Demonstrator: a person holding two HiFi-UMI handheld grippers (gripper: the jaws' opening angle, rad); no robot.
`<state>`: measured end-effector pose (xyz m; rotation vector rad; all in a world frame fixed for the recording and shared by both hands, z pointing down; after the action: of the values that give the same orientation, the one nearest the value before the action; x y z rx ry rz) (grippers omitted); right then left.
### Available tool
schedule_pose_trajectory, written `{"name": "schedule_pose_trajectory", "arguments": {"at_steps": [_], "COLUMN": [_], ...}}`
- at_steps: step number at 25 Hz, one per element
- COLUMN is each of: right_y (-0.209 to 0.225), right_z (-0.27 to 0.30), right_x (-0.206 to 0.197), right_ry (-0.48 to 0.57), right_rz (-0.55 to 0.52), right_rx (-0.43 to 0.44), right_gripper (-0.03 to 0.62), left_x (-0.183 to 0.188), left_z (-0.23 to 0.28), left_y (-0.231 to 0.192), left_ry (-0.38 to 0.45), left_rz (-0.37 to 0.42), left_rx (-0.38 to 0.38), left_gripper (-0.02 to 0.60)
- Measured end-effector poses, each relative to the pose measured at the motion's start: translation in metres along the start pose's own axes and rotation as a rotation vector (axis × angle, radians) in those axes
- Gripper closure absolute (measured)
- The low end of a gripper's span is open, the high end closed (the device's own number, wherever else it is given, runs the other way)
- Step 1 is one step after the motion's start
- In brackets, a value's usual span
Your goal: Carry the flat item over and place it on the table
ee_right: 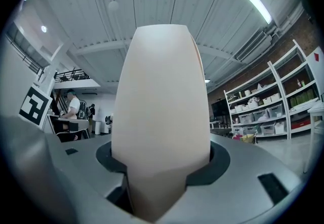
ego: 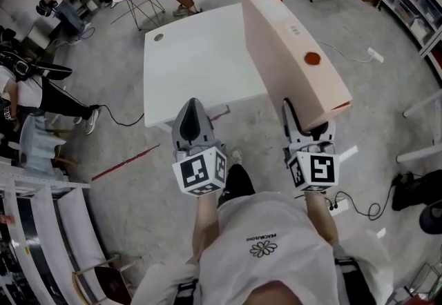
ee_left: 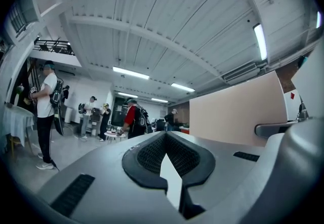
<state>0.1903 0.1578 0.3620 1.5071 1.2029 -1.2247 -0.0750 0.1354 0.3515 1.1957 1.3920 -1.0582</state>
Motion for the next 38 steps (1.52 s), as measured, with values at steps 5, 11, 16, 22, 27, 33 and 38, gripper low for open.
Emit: {"name": "schedule_pose_trajectory", "arguments": {"at_steps": [5, 11, 16, 22, 27, 33, 38], "right_y": [-0.014, -0.033, -0.046, -0.034, -0.02, -0.012, -0.015], "right_z": [0.077, 0.174, 0.24, 0.275, 0.292, 0.292, 0.299], "right_x": [0.002, 0.002, -0.01, -0.011, -0.009, -0.016, -0.016], "right_ry": [0.013, 0.023, 0.002, -0.037, -0.02, -0.038, -0.029], "right_rz": [-0.015, -0.023, -0.02, 0.011, -0.006, -0.002, 0.015], "right_rx": [-0.022, -0.07, -0.081, -0.083, -0.048, -0.019, 0.005], "right_gripper": [0.315, 0.315, 0.315, 0.315, 0.315, 0.315, 0.315], "left_x": [0.0, 0.008, 0.008, 0.005, 0.0, 0.0, 0.003], "left_z": [0.077, 0.172, 0.234, 0.274, 0.283, 0.273, 0.269], "left_y": [-0.047, -0.104, -0.134, -0.136, -0.125, -0.111, -0.116], "left_ry": [-0.012, 0.004, 0.026, -0.005, -0.016, -0.012, -0.014], "left_rz": [0.001, -0.004, 0.026, 0.025, -0.011, -0.029, -0.028], "left_rx": [-0.014, -0.035, -0.068, -0.066, -0.031, -0.009, 0.023], "left_gripper": [0.566, 0.566, 0.566, 0.566, 0.566, 0.566, 0.566]}}
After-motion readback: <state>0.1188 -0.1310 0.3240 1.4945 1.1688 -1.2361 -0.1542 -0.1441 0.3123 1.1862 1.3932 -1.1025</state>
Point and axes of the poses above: the fingertips, and each gripper's own axes: z forward along the fingers, y to its right, x out of its top, the point moved 9 cm from there along -z, backward along the fingers, and after that the axes turned 2 degrees about y, right-handed, at the moved point
